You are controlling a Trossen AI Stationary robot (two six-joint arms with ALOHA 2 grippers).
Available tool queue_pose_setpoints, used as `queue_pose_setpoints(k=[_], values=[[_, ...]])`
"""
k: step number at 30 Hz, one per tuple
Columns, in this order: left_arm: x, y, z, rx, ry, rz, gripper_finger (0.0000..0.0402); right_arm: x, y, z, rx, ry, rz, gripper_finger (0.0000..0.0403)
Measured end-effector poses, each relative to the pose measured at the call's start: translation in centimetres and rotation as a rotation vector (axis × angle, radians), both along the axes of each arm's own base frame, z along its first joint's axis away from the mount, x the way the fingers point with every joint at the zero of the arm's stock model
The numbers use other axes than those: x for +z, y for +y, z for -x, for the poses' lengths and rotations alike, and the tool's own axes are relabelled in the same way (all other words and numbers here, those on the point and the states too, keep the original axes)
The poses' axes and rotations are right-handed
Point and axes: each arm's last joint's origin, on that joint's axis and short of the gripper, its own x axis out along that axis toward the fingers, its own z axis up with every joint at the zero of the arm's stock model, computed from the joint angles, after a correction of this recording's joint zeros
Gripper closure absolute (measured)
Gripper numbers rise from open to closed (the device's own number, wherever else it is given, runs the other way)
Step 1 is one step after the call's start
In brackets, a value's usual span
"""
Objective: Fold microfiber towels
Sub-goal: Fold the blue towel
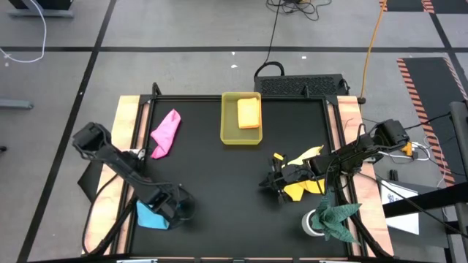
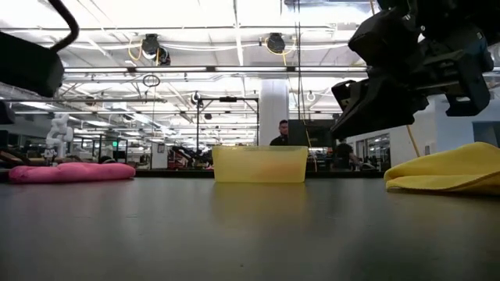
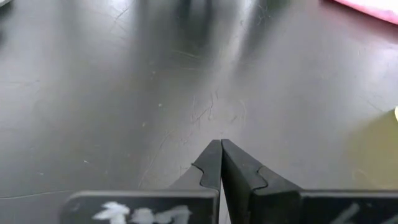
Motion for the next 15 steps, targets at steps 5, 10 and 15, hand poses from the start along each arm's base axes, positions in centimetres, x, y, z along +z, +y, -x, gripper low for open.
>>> queue_pose_setpoints(k=[5, 10, 15], values=[[-0.5, -0.2, 0.0, -0.045, 0.040, 0.016, 0.0362, 0.0, 0.0, 0.0, 0.000, 0.003, 0.001, 0.0403], [0.8, -0.5, -1.2, -0.145, 0.005, 0.057, 0.0391, 0.0, 0.0, 0.0, 0.006, -0.006, 0.007, 0.0403], [5.8, -0.3, -5.5, -0.285, -0.282, -0.089, 0.0396, 0.2, 0.0, -0.1, 0.014, -0.028, 0.014, 0.0403]])
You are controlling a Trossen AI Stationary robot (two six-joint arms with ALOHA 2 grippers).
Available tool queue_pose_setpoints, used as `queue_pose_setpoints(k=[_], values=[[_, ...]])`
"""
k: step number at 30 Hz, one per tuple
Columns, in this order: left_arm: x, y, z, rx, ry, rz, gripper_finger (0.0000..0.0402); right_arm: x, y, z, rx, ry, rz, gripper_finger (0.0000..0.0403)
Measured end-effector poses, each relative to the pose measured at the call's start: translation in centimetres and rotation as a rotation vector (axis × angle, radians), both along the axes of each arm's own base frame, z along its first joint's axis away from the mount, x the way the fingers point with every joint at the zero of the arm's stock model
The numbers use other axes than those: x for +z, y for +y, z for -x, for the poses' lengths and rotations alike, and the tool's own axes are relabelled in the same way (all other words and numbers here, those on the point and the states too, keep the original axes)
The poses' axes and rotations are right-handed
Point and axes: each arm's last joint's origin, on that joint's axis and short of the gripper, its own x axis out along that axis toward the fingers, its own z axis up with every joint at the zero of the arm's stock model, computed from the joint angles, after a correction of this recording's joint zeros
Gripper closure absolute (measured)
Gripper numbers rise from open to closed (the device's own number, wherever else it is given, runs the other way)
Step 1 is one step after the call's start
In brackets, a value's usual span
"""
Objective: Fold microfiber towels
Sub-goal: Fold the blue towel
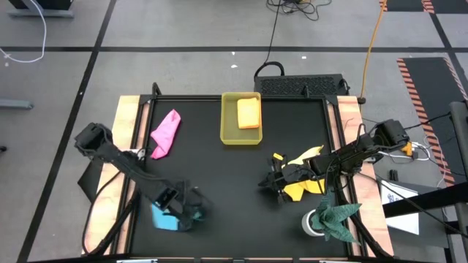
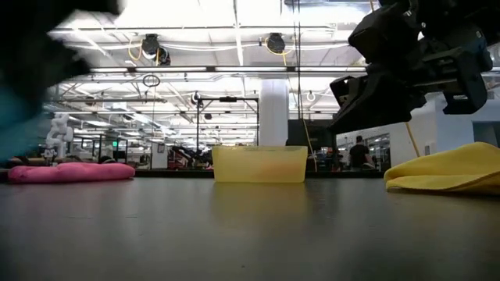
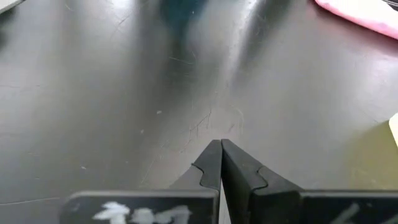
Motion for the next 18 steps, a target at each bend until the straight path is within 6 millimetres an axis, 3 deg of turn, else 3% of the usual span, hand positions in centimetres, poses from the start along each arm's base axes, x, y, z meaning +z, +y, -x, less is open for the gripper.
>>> queue_pose_setpoints(k=[4, 7, 9, 12, 18], values=[[6.2, -0.5, -2.9, -0.128, -0.293, -0.184, 0.0391, 0.0, 0.0, 0.0, 0.004, -0.003, 0.006, 0.0403], [10.1, -1.2, -3.5, -0.202, -0.455, -0.345, 0.0396, 0.0, 0.0, 0.0, 0.005, -0.003, 0.007, 0.0403], [11.6, -1.8, -3.3, -0.258, -0.507, -0.429, 0.0396, 0.0, 0.0, 0.0, 0.006, -0.002, 0.009, 0.0403], [10.9, -2.4, -2.7, -0.324, -0.496, -0.492, 0.0389, -0.2, 0.0, 0.1, 0.006, 0.020, 0.015, 0.0403], [3.2, -2.4, -1.6, -0.231, -0.392, -0.367, 0.0395, -0.3, 0.0, 0.2, 0.000, 0.029, 0.009, 0.0403]])
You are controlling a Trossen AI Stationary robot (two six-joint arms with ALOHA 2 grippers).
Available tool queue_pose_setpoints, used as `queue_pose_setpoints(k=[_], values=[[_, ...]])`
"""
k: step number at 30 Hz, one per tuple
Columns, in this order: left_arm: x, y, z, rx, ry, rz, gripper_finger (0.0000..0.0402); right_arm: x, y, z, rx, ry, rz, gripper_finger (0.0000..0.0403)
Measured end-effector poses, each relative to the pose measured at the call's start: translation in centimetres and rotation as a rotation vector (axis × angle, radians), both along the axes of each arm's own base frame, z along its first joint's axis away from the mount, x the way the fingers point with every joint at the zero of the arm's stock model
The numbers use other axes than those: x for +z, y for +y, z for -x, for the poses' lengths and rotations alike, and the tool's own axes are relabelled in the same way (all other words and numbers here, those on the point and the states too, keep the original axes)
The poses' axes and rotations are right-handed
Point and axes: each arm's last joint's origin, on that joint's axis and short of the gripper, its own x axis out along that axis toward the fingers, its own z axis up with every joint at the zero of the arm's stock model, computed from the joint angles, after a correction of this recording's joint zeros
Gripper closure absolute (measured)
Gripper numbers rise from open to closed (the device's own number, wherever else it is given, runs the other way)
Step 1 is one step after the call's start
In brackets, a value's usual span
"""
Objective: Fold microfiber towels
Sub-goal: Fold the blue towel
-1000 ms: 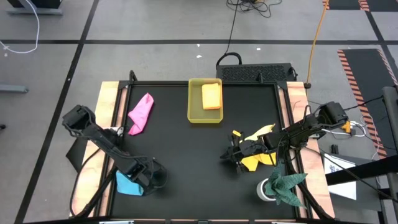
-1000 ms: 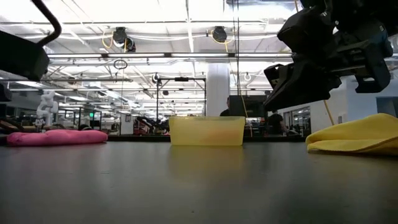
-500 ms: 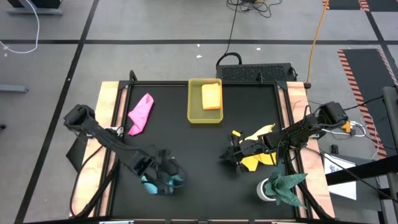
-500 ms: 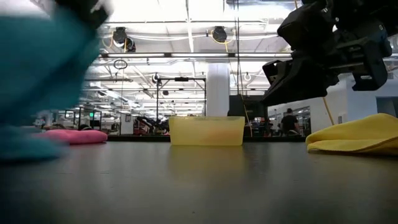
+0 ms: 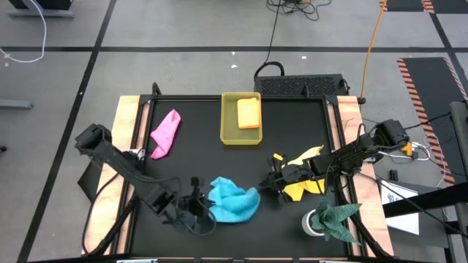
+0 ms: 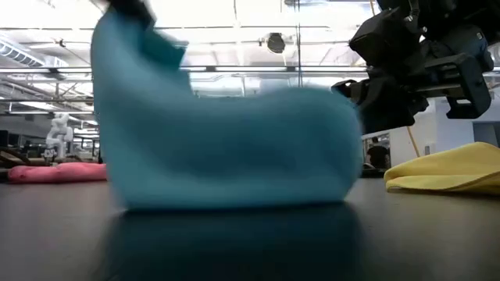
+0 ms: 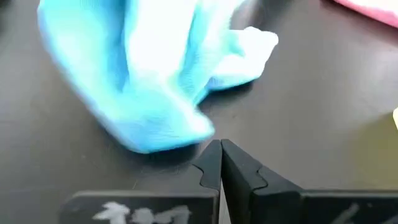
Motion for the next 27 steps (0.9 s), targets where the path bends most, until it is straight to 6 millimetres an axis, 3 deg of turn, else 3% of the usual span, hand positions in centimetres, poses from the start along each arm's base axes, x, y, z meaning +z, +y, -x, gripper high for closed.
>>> queue_pose_setpoints(k=[5, 12, 18, 27], values=[[-3.2, -0.1, 1.0, 0.080, 0.045, 0.255, 0.0389, 0.2, 0.0, -0.1, -0.002, -0.025, -0.011, 0.0403], [-3.1, -0.6, 1.2, 0.047, 0.134, 0.394, 0.0362, 0.7, 0.1, -0.4, -0.014, -0.074, -0.045, 0.0403], [-3.6, -0.1, 1.7, 0.166, 0.227, 0.454, 0.0355, 0.7, 0.1, -0.4, -0.014, -0.078, -0.047, 0.0403], [-4.4, 0.6, 2.9, 0.277, 0.420, 0.488, 0.0271, 0.7, 0.1, -0.4, -0.046, -0.069, -0.100, 0.0392]])
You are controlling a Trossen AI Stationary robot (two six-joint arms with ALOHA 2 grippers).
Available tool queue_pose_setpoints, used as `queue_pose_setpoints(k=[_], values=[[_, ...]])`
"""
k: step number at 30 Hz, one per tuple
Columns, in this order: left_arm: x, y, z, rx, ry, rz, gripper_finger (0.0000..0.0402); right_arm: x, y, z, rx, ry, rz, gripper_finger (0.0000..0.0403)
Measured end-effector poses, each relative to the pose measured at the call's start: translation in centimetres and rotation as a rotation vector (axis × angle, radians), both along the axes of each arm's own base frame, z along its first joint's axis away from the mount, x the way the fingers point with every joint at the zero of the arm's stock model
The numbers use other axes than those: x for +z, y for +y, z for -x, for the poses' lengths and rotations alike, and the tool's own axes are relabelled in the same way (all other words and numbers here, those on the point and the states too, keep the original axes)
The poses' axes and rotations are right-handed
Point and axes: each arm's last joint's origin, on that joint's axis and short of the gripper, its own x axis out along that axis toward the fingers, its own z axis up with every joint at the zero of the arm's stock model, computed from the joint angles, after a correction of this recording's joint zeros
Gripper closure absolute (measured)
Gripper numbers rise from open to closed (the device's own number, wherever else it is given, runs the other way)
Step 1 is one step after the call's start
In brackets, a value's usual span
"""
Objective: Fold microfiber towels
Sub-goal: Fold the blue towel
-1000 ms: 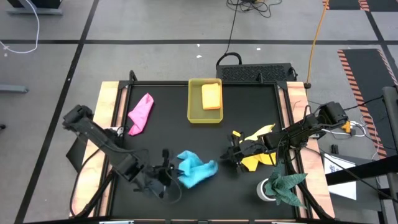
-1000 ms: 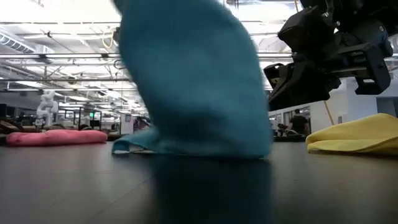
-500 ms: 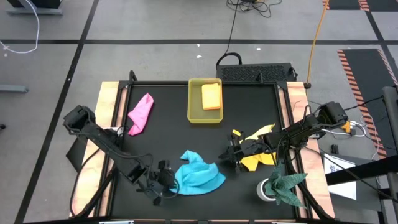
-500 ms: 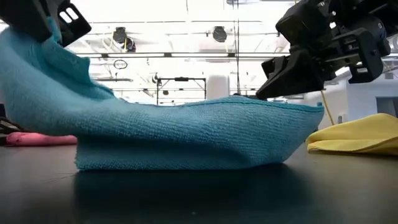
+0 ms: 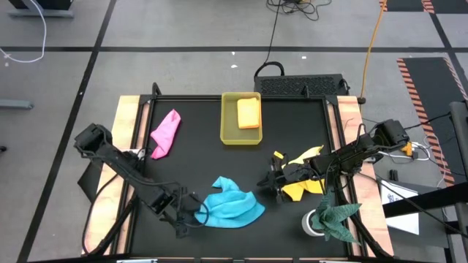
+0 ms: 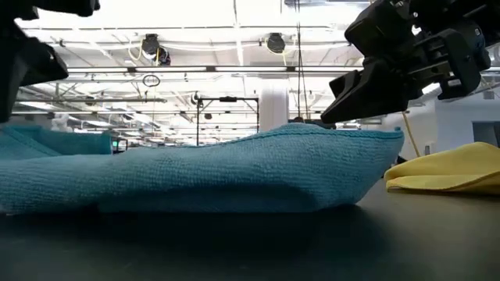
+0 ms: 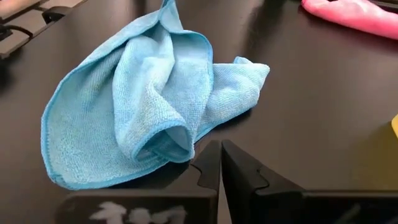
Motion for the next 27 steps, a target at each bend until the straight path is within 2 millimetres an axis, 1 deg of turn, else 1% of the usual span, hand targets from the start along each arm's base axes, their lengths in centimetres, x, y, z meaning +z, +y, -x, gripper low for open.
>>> queue_pose_setpoints(k=[2, 5, 7, 10, 14, 17, 22, 27], values=[[0.1, 0.2, -0.2, -0.002, -0.049, -0.056, 0.0258, 0.0, 0.0, 0.0, -0.005, 0.002, -0.009, 0.0381], [0.3, 0.8, -1.0, 0.019, -0.160, -0.164, 0.0251, -0.1, 0.0, 0.0, -0.007, 0.007, -0.012, 0.0361], [0.5, 1.3, -1.7, 0.026, -0.195, -0.180, 0.0250, -0.1, 0.0, 0.0, -0.007, 0.006, -0.012, 0.0346], [0.5, 2.1, -2.7, 0.020, -0.232, -0.147, 0.0250, -0.1, 0.0, 0.0, -0.007, 0.006, -0.011, 0.0328], [-0.2, 2.5, -3.5, -0.066, -0.278, -0.022, 0.0250, -0.1, 0.0, 0.0, -0.006, 0.006, -0.010, 0.0312], [-1.2, 2.5, -3.3, -0.124, -0.319, 0.016, 0.0250, -0.1, 0.0, 0.0, -0.006, 0.006, -0.010, 0.0307], [-2.5, 1.9, -2.2, -0.228, -0.344, 0.007, 0.0250, -0.2, 0.0, 0.0, -0.006, 0.015, -0.007, 0.0307], [-3.2, 1.9, -1.4, -0.206, -0.336, -0.066, 0.0250, -0.2, 0.0, 0.0, -0.004, 0.013, -0.004, 0.0307]])
